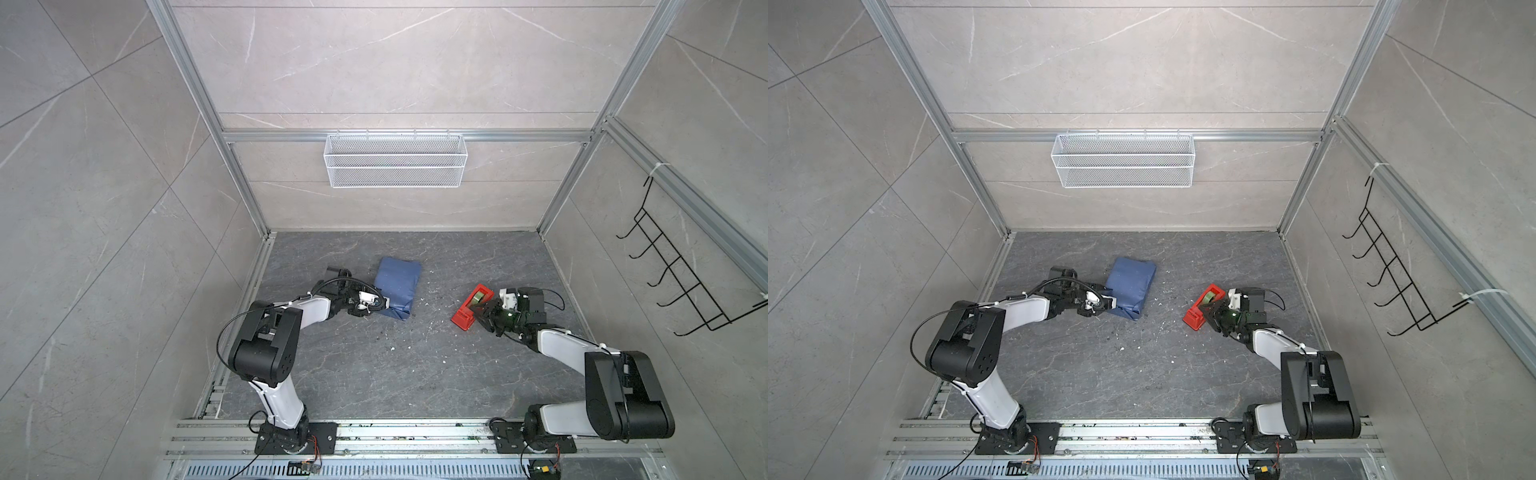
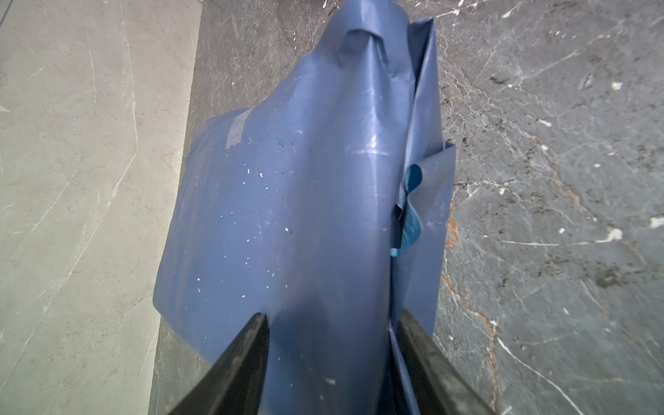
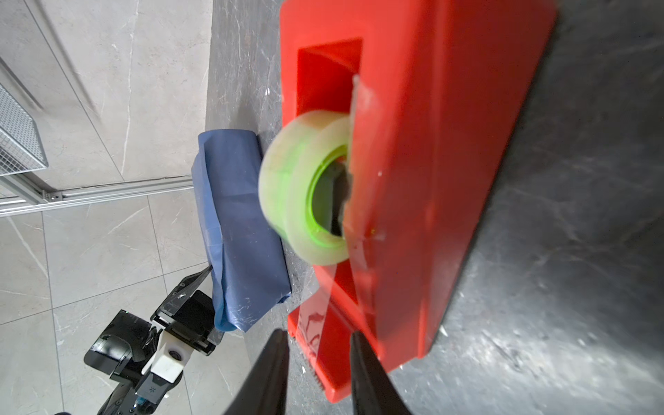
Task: Wrap a gift box in wrapping paper
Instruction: Tear off the tape with the cutter.
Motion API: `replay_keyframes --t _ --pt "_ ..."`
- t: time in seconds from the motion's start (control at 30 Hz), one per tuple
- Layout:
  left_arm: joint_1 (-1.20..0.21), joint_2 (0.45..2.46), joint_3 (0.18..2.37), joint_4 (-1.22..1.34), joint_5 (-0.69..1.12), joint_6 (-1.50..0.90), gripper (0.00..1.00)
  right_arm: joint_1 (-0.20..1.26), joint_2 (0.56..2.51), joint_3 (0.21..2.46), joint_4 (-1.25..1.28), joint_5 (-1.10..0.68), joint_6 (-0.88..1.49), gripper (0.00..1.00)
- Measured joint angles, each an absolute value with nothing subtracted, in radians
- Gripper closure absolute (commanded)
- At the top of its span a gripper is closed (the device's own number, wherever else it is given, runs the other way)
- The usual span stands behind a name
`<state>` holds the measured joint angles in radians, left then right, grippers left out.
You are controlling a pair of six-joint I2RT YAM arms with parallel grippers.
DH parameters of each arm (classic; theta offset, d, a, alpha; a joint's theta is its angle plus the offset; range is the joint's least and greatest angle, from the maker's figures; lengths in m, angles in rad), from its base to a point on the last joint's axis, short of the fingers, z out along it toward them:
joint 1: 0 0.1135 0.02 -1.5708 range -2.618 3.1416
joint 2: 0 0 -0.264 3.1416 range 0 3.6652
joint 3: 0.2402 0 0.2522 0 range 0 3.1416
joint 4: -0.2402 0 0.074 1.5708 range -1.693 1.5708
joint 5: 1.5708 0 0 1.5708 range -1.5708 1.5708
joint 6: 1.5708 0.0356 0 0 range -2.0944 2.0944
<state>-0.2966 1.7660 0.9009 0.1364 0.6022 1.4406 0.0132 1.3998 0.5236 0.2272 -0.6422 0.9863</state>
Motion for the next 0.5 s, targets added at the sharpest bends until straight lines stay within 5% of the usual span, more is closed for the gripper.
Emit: replay_keyframes --t 0.5 --pt "-0.297 1.766 0.901 0.136 0.603 1.441 0.43 0.055 1.497 0.501 0.423 -0.608 1.056 0.72"
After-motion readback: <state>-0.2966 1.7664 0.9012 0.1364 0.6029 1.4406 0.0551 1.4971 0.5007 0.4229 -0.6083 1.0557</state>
